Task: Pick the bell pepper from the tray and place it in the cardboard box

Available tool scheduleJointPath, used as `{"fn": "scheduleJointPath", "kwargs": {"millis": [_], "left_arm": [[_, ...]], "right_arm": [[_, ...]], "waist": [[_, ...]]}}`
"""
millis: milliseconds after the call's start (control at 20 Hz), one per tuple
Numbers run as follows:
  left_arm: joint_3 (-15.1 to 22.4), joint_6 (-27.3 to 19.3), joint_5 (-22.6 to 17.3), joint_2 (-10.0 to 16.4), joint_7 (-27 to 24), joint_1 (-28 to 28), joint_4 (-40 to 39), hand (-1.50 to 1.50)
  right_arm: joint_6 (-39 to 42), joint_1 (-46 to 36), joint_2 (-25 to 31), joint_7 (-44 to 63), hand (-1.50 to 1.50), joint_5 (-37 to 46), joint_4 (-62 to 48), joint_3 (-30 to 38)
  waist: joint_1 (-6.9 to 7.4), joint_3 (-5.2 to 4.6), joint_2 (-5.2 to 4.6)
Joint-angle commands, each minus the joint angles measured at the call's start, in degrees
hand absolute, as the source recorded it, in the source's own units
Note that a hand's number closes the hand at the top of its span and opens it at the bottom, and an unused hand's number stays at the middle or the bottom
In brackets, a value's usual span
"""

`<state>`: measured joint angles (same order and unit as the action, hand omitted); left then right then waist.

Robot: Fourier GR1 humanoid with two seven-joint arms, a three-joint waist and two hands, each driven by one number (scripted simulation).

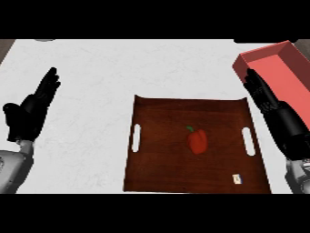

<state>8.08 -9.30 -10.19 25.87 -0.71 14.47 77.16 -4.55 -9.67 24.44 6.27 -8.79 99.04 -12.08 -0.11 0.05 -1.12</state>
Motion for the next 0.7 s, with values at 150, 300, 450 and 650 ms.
{"fn": "scheduleJointPath", "kwargs": {"millis": [150,300,450,650], "left_arm": [[-6.2,4.4,-8.3,1.0,4.5,-7.1,8.1,0.00],[-5.1,3.2,-10.0,-2.6,6.1,-7.6,5.7,0.00],[-6.5,3.7,-12.8,-3.3,7.2,-9.8,8.2,0.00],[-8.2,5.7,-14.3,-1.2,9.6,-11.6,10.6,0.00]], "right_arm": [[7.6,-3.7,-1.1,-0.4,-1.50,-6.1,-4.3,3.0],[-1.1,-5.4,8.9,-4.5,-1.50,13.0,-5.6,5.6],[-6.9,0.7,-5.6,-20.5,-1.50,5.7,-4.3,7.4],[-1.9,4.0,-4.1,-31.3,-1.50,9.2,-2.3,3.7]], "waist": [[1.43,-0.01,1.27],[0.36,-0.39,1.77],[0.49,0.11,1.29],[0.34,-0.02,1.25]]}}
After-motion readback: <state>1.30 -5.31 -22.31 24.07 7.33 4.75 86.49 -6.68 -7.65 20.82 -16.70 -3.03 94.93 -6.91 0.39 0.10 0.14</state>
